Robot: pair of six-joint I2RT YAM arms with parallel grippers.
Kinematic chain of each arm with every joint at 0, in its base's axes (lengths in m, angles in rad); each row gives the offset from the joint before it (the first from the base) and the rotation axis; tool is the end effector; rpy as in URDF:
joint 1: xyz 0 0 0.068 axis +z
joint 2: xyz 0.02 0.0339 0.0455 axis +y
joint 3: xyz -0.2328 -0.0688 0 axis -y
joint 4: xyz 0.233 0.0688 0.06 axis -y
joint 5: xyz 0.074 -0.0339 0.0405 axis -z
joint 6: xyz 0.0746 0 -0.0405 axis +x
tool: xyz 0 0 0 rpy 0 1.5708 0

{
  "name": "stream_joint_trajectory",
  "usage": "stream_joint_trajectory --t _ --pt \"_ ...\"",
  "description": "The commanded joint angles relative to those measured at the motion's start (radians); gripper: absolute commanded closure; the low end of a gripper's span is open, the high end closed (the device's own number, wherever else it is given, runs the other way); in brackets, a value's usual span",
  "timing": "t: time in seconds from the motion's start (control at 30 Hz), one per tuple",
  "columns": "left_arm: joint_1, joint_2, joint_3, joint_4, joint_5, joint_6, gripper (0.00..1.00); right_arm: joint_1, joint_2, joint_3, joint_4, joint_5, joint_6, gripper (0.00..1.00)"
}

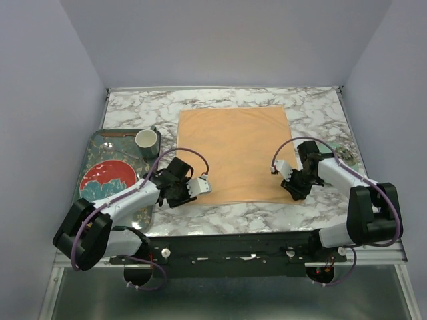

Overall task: Fold the napkin into a case and place the utensils inside
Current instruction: Flatten the napkin at the center of the board.

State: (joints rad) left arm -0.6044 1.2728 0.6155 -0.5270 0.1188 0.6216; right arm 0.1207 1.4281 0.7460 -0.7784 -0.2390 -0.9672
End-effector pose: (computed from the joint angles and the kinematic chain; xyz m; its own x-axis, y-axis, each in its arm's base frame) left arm 0.1831 -0.1372 0.1040 -0.2696 0.8889 -0.3704 0.9324 0.3371 0.1303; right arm 0.2180 0.0442 0.0980 -0.4424 -0.8594 -0.2562 -0.8934 0.4472 0.0429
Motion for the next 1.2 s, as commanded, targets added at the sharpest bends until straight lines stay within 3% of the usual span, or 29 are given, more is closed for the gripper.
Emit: stream_joint_trajectory --t 0.0,0.2,0.37,0.5,0.53,0.7,0.73,0.93,1.07,1.17 --pt "-0.006 -0.058 -0.05 -0.152 -0.031 0.069 0.5 -0.007 0.009 -0.051 -0.113 0.087 -0.079 0.6" --pt "-0.034 -0.075 0.013 -0.215 0.053 0.07 0.44 0.002 -0.035 -0.02 -0.245 0.006 -0.111 0.56" --pt "-0.035 -0.165 0.052 -0.242 0.1 0.087 0.4 0.002 -0.086 0.128 -0.387 -0.12 -0.102 0.47" --pt "-0.035 -0.162 0.087 -0.235 0.091 0.061 0.39 0.0 -0.068 0.219 -0.375 -0.163 -0.038 0.43" --pt "-0.031 -0.156 0.119 -0.231 0.093 0.025 0.39 0.0 -0.061 0.239 -0.365 -0.187 -0.007 0.34" --pt "0.017 -0.101 0.308 -0.159 0.156 -0.15 0.36 -0.018 -0.012 0.496 -0.288 -0.275 0.148 0.32" --pt "0.034 -0.086 0.385 -0.137 0.156 -0.183 0.34 -0.026 0.02 0.545 -0.236 -0.287 0.233 0.09" --pt "0.199 0.161 0.691 0.007 0.118 -0.453 0.32 -0.065 0.248 0.977 -0.053 -0.202 0.577 0.06" --pt "0.256 0.371 0.906 0.061 0.036 -0.574 0.32 -0.093 0.515 1.221 -0.055 -0.169 0.717 0.09" --pt "0.284 0.497 1.021 0.062 0.024 -0.617 0.34 -0.105 0.616 1.341 -0.035 -0.131 0.777 0.12"
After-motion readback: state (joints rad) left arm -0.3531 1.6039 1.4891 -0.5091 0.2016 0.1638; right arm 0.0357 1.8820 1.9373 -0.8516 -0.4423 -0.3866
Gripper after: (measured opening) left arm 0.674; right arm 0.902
